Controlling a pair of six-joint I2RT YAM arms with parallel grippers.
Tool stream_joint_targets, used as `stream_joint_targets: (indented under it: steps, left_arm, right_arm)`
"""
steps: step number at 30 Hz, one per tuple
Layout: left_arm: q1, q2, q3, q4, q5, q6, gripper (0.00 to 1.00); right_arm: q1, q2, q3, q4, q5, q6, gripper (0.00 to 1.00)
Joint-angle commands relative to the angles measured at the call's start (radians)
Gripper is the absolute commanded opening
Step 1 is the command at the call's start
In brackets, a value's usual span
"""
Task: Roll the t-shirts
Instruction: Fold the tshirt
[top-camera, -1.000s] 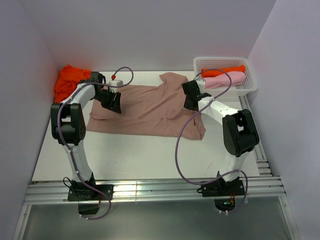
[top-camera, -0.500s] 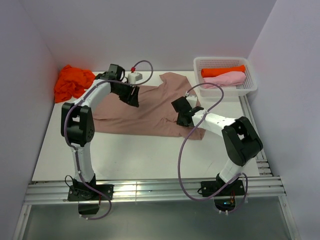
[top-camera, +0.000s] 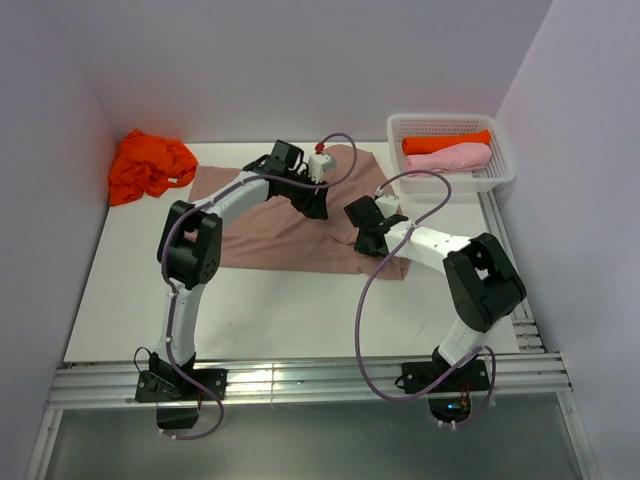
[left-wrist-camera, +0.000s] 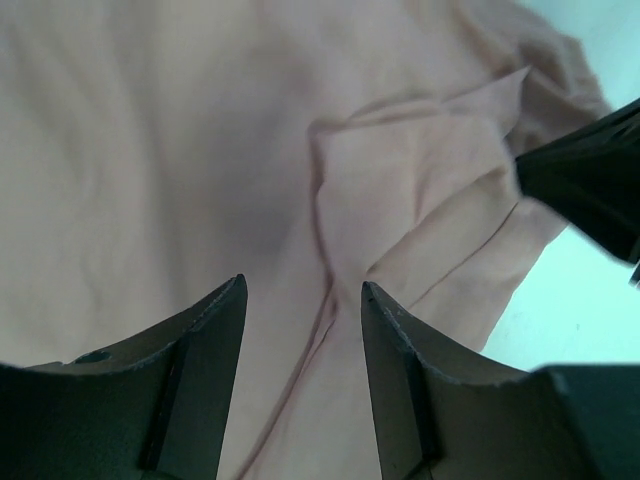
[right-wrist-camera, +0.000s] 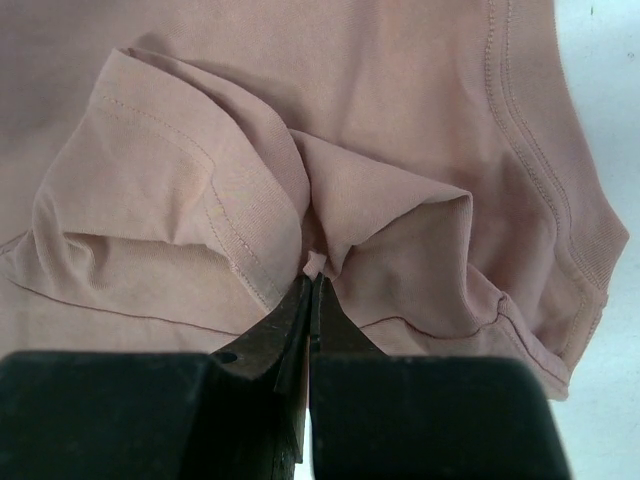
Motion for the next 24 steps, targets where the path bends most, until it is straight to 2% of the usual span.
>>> stream_joint_targets:
  steps: [1,5,13,24]
  left_arm:
    - [-0.038,0.017,0.007,0.16,0.043,-0.049,0.55]
    - [-0.088,0.076,0.041,0.195,0.014,-0.055,0.56]
    - [-0.119,0.188,0.109,0.249,-0.02,-0.117,0.56]
    - [-0.142,0.204,0.119,0.275,-0.032,-0.129,0.53]
  right_arm:
    - [-0.005,-0.008,0.015,-0.001,0.018,0.027,0.0]
    - [-0.005,-0.009,0.015,-0.005,0.018,0.03,0.0]
    - [-0.006,-0.034,0.008,-0.009,0.023,0.025,0.0]
    - [-0.012,-0.066,-0.014,-0.009,0.032,0.024,0.0]
